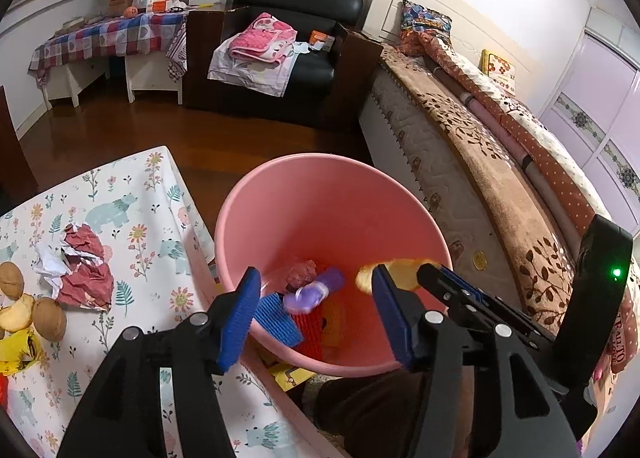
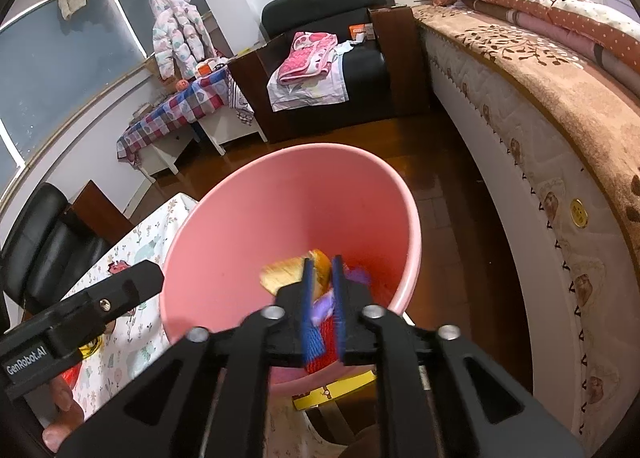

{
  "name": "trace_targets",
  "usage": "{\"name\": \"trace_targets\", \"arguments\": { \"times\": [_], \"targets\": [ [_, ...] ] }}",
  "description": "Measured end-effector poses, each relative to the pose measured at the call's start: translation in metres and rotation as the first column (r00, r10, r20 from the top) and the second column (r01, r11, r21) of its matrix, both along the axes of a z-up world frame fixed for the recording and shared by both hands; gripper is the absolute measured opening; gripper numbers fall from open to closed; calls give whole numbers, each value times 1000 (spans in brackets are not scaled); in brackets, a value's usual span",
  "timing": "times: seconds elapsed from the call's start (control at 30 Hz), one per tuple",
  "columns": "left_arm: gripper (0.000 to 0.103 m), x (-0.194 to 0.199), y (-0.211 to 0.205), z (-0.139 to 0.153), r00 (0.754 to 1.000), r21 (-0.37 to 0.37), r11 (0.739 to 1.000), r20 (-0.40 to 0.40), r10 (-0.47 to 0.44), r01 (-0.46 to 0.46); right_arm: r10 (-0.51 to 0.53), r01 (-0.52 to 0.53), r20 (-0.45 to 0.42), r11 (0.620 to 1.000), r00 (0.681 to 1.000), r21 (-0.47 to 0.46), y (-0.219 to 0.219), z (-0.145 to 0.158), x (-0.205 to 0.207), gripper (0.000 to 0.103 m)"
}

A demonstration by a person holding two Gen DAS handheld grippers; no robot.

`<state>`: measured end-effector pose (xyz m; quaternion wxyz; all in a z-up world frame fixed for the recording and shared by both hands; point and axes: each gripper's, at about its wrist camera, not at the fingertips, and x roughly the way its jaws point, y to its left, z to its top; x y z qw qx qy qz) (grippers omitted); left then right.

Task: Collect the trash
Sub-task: 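Carry the purple bag and orange peel over the bucket and open both tools, then move both tools back over the table toward the red and yellow bags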

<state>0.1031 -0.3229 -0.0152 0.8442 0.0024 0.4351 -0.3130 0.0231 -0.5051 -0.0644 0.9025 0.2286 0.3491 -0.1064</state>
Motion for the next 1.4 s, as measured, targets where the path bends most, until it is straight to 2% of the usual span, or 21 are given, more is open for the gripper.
{"name": "trace_targets", "arguments": {
  "times": [0.03,0.1,0.37,0.87,1.1,1.27,1.4],
  "targets": [
    [57,0,1,1,1000,0,1000,0,2,-2,1,-1,2,1000,1000,0,0,0,0,31],
    [57,-2,4,2,1000,-3,1000,-1,9,-9,7,-7,10,1000,1000,10,1,2,-1,33],
    [57,-12,22,9,999,2,1000,13,31,-31,46,-46,19,999,999,5,16,9,-3,33],
    [57,-31,92,12,986,66,984,15,163,-164,178,-177,23,984,984,-25,72,22,-14,33],
    [57,-53,128,12,981,96,977,65,183,-189,261,-261,8,965,965,-39,108,24,-17,33],
    [57,-64,166,12,967,102,963,88,239,-248,319,-319,-5,946,948,-48,134,24,-17,33],
    [57,-71,208,13,944,91,941,96,317,-325,364,-365,-14,930,931,-48,153,23,-16,33]
  ]
}}
